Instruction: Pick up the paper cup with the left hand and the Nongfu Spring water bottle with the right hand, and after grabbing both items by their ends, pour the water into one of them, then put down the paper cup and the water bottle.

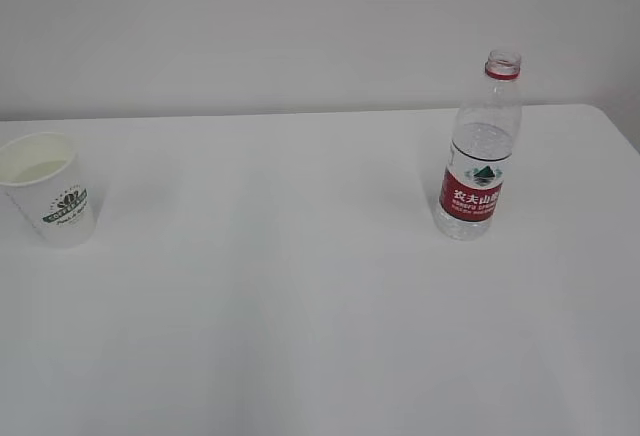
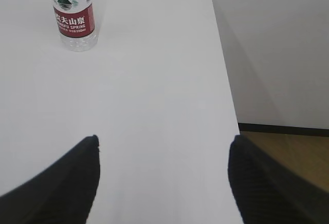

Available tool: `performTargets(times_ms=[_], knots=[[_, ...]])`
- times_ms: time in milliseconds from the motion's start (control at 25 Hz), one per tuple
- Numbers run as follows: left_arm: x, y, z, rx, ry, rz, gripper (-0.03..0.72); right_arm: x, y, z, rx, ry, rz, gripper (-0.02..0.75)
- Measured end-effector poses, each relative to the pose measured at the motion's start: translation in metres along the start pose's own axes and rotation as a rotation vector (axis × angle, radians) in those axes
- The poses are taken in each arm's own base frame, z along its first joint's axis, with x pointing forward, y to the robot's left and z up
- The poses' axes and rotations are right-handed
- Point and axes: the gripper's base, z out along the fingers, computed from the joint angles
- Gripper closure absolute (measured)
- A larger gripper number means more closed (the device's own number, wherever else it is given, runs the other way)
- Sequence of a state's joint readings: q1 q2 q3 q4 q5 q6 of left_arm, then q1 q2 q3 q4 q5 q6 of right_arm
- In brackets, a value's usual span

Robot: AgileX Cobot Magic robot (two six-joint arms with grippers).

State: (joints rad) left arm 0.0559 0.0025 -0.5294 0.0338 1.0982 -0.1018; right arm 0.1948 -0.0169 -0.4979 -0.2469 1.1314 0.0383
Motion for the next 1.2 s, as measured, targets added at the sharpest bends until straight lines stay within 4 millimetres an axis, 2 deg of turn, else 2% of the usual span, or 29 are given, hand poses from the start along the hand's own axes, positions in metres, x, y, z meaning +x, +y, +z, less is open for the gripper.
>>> performTargets(times_ms=[1200], knots=[[0.0000,0.0000,0.0000,0.000,0.000,0.000,0.372,-0.0006,-0.0004,0.0012,-0.051,-0.010,-0.028,0.148]])
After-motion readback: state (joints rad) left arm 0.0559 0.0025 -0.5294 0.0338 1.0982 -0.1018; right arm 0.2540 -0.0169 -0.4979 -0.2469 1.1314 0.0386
